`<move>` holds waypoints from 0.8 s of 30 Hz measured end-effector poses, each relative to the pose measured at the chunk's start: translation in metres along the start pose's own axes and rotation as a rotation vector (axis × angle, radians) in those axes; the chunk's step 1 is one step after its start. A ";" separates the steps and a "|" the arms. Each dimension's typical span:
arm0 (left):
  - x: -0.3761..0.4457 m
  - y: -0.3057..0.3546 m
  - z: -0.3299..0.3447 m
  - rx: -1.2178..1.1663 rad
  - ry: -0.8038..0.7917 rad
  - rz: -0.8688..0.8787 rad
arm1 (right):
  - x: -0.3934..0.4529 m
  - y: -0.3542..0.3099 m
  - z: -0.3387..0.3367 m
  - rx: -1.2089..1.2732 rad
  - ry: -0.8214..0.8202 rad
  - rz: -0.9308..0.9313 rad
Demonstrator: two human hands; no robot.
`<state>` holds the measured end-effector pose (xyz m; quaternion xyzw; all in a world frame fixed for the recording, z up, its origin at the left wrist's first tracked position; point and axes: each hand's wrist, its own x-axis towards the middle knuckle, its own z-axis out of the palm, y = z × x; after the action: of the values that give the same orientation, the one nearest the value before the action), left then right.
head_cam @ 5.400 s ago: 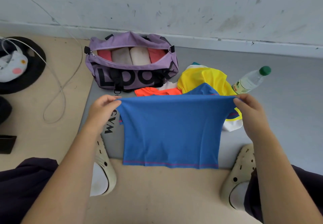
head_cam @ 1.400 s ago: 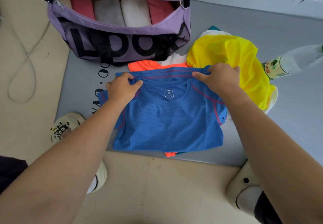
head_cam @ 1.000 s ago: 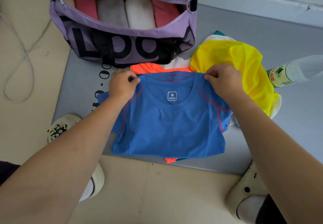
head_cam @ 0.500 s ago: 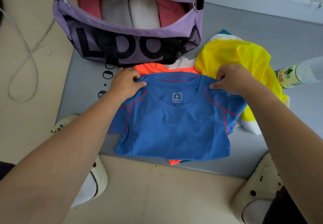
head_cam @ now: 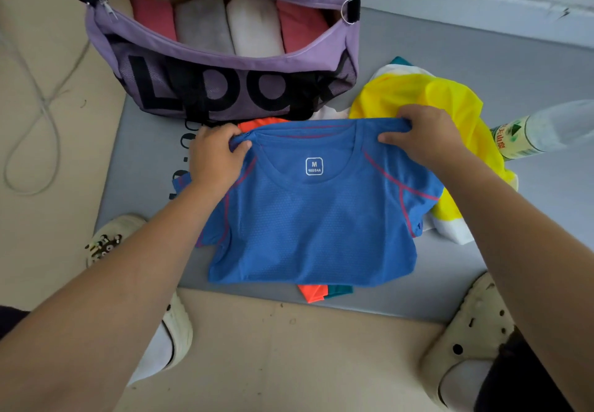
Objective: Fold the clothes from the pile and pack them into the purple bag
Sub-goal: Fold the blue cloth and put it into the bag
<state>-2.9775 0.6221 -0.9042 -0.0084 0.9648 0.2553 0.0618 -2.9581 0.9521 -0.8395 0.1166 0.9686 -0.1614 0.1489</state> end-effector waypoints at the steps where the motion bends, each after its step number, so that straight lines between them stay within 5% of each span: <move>1: -0.007 0.008 0.002 0.063 0.036 0.026 | -0.001 -0.001 0.002 -0.040 0.023 -0.020; 4: -0.043 0.044 0.012 0.137 0.059 0.200 | -0.012 -0.003 0.007 -0.017 0.183 -0.031; 9: -0.132 0.097 0.055 0.149 -0.087 0.627 | -0.086 0.015 0.025 0.526 0.607 0.224; 11: -0.149 0.100 0.071 0.228 -0.238 0.564 | -0.124 0.038 0.048 0.644 0.489 0.516; 13: -0.154 0.094 0.083 0.304 -0.386 0.471 | -0.155 0.059 0.075 0.752 0.168 0.700; 15: -0.153 0.088 0.091 0.342 -0.436 0.460 | -0.178 0.073 0.098 0.812 -0.060 0.671; 20: -0.152 0.085 0.096 0.367 -0.467 0.444 | -0.196 0.075 0.108 1.043 -0.124 0.639; 24: -0.154 0.086 0.095 0.364 -0.487 0.431 | -0.203 0.084 0.104 0.978 -0.305 0.501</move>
<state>-2.8177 0.7414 -0.9245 0.2672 0.9310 0.0814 0.2349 -2.7206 0.9575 -0.8912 0.3734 0.6915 -0.5658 0.2495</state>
